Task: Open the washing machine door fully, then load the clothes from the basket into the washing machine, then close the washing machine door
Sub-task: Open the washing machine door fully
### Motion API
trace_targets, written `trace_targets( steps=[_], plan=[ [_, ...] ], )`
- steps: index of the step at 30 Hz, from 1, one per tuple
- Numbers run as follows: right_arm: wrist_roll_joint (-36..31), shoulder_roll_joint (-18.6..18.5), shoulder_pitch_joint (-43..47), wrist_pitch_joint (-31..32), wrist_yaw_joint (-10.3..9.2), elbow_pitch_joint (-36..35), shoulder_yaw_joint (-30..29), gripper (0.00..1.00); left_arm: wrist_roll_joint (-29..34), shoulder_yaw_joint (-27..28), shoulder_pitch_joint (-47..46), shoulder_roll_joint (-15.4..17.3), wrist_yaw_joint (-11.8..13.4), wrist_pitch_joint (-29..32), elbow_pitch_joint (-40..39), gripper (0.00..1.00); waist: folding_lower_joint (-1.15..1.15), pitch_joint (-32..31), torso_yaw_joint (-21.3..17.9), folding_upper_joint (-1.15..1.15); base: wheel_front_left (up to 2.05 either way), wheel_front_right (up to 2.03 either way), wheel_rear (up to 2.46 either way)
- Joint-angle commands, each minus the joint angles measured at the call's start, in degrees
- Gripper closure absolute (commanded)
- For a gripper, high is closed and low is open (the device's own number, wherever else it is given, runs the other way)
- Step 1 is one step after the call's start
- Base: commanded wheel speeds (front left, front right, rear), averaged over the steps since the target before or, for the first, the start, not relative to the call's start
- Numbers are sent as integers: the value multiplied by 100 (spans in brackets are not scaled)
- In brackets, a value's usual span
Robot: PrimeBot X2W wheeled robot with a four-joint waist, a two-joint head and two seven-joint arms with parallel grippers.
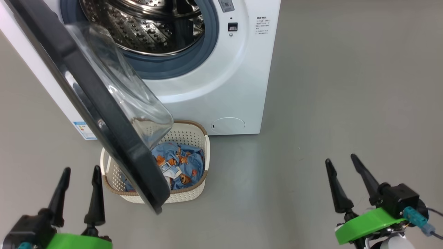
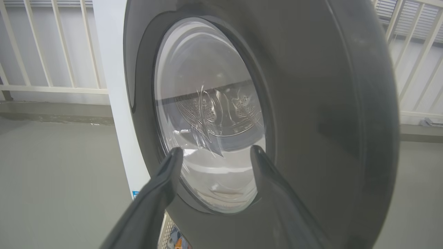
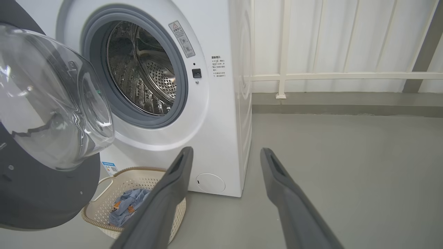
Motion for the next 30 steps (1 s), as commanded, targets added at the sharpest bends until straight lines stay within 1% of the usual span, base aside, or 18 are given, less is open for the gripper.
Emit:
trace_targets(
  steps=[1,7,11,19,30],
  plan=[
    [-88,39,27,-67,35,-189,88,0,83,215,-17,70,-9,-35,-155,0,0,-37,-3,0,0,0,0],
    [-272,168,226,-67,35,-293,-124,0,95,188,85,32,-9,-35,-135,0,0,-119,25,0,0,0,0],
    [-270,229,326,-67,35,-299,-235,0,97,185,127,17,-9,-35,-109,0,0,-165,35,0,0,0,0],
    [-305,271,370,-67,35,-176,-247,0,84,125,172,37,-9,-35,-63,0,0,-180,31,0,0,0,0],
    [-494,288,315,-68,35,-226,-232,0,106,55,141,40,-9,-35,19,0,0,-124,45,0,0,0,0]
  ],
)
